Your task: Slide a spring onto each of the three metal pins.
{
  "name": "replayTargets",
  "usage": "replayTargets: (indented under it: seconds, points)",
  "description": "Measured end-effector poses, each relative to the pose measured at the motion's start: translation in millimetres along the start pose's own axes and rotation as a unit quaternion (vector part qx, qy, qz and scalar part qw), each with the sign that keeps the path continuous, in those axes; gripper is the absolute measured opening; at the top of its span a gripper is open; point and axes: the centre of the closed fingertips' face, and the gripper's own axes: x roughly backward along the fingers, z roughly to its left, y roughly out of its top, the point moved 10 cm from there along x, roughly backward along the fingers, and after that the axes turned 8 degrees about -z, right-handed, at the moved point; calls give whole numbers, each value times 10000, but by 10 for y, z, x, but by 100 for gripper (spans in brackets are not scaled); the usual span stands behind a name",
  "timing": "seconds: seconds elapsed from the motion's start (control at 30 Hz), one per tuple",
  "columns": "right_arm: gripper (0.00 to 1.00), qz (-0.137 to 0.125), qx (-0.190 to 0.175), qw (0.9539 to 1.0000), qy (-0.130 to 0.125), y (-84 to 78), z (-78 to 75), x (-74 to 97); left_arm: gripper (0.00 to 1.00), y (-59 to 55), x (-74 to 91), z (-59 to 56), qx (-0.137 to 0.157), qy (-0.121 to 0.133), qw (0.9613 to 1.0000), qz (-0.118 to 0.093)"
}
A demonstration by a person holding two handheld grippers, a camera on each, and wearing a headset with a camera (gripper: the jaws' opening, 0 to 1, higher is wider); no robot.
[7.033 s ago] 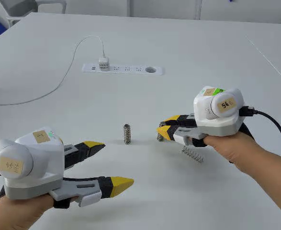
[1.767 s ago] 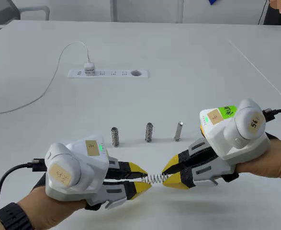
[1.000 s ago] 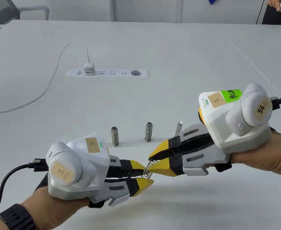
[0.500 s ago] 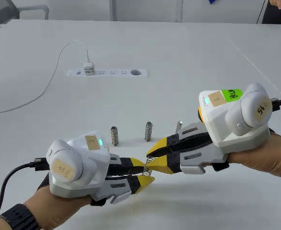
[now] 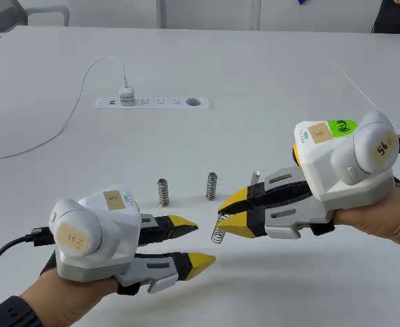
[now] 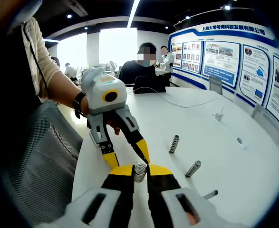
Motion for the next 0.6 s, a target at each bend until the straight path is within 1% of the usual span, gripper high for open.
replayTargets:
  seconds: [0.2,0.4,0.6]
  points:
    - [11,13,-6,9999,-131,-2,-48,68,39,-21,68,42,89,143,9999,-17]
    - [11,-28,-14,9996,-274,22,-100,145,43,-47,147,88,176,306,9994,-28]
    - [11,-56,-45,9990,-436,35,-181,230,47,-71,235,132,233,489,9985,-36]
